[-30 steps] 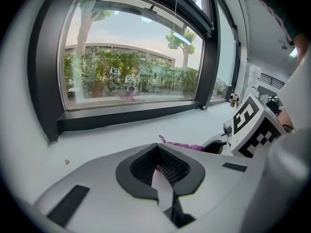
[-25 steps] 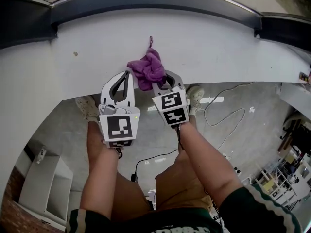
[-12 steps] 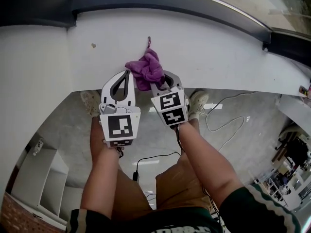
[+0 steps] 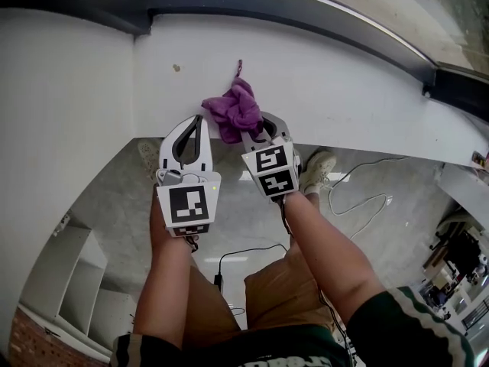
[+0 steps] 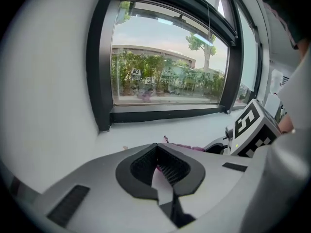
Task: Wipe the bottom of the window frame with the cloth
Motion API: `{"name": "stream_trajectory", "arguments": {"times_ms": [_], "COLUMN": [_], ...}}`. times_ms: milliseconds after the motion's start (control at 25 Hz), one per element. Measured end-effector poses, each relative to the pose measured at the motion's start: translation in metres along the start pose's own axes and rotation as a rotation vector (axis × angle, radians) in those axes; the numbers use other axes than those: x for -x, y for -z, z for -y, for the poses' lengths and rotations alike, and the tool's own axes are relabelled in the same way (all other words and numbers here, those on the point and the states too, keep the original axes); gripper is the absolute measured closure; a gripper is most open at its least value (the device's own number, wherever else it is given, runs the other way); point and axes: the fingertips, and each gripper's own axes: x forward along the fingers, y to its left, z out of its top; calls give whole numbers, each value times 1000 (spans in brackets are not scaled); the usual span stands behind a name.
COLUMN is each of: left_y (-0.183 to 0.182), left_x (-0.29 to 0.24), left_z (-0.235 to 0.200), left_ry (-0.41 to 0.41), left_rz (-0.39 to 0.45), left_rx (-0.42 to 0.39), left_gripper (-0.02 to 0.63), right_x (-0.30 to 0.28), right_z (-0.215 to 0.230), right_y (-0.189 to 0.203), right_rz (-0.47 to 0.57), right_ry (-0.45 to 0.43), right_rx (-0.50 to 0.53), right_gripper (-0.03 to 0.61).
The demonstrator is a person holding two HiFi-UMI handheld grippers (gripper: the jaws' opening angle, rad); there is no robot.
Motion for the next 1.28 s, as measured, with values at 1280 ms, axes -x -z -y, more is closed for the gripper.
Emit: {"name": "stream_trajectory", "arguments": {"times_ms": [1280], "left_y": [51], "left_x": [79], "left_z": [-110], "left_ry": [-156], "left_rz": [-56], "left_rx": [128], "left_gripper": [604], "right_x": [-62], "right_z": [-150], "right_y": [-80], "right_rz": [45], "right_ry": [-268], "right_rx": [252], "right_gripper": [465]}}
